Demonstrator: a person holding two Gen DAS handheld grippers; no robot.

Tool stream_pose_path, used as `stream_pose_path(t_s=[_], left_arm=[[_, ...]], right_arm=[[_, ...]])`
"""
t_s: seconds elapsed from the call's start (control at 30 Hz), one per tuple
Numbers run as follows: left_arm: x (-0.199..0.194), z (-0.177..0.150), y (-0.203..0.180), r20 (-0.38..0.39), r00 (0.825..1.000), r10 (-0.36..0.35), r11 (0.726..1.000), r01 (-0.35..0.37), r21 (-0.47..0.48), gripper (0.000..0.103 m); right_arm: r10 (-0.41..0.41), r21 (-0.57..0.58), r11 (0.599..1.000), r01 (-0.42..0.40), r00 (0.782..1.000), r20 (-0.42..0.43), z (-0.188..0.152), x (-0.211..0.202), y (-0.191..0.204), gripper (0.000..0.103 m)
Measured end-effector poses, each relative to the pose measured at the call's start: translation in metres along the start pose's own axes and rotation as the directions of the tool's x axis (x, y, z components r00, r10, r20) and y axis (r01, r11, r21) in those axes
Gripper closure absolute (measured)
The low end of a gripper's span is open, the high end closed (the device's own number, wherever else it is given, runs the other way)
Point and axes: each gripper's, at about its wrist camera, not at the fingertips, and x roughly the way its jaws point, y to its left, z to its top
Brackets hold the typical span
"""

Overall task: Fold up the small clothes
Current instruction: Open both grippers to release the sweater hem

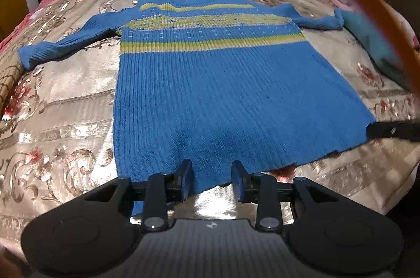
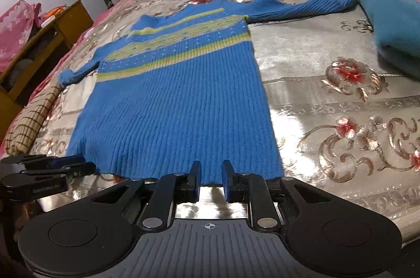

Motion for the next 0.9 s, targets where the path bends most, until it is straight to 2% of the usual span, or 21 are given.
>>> stream_pose_path(t_s=[0.3, 0.47, 0.9], left_arm=[[0.002, 0.01, -0.011, 0.02, 1.0, -0.008, 1.0, 0.008, 0.0, 0.059], [0.005, 0.014, -0.017, 0.025, 1.0, 0.018, 1.0, -0.018, 0.012, 0.058], [0.009, 0.027, -0.03, 0.049, 0.998, 0.045, 0.999, -0.046, 0.029, 0.045]], right_arm=[[0.006, -0.033, 0.999, -0.006, 1.0, 0.015, 0.0, -0.001, 0.016, 0.081], [0.005, -0.035, 0.999, -0.005, 1.0, 0.007, 0.001, 0.004, 0.02, 0.08], [0.014, -0.076, 0.997, -0.012, 1.0, 0.027, 0.009, 0.006, 0.038, 0.075]])
